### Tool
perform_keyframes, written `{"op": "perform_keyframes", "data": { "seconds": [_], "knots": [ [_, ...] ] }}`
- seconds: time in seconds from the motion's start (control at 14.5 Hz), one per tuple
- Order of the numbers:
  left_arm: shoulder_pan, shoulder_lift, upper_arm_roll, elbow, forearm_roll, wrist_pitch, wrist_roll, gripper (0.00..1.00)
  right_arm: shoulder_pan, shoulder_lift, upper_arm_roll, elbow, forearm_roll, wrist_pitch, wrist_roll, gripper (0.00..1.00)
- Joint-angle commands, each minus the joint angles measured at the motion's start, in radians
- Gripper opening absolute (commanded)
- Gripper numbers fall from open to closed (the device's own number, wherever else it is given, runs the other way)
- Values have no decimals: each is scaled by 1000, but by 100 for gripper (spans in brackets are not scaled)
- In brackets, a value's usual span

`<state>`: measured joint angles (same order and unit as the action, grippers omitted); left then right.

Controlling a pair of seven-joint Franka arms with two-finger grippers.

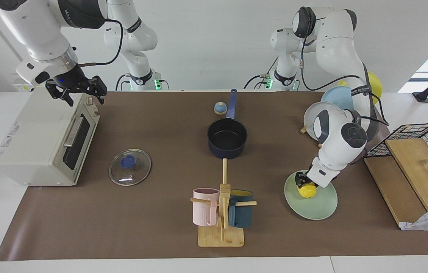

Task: Transfer potato from pot to plate

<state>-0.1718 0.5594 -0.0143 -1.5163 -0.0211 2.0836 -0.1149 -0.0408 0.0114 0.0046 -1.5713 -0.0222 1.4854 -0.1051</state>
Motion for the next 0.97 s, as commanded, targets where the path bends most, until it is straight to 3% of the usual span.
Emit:
{"op": "perform_keyframes", "data": {
  "seconds": [0.0, 0.07, 0.41, 0.9],
  "knots": [
    [-8, -38, 7, -24, 20, -11, 21, 96, -22, -5, 8, -15, 21, 24, 9, 100],
    [-8, -39, 7, -15, 20, -26, 23, 100, -21, -5, 8, -15, 21, 26, 8, 100],
    [21, -52, 8, 122, 18, -220, 35, 100, -16, -5, 9, -12, 18, 30, 7, 100],
    [48, -314, 10, 113, 0, -351, 21, 100, -10, -5, 17, -10, 1, 32, 4, 100]
  ]
}}
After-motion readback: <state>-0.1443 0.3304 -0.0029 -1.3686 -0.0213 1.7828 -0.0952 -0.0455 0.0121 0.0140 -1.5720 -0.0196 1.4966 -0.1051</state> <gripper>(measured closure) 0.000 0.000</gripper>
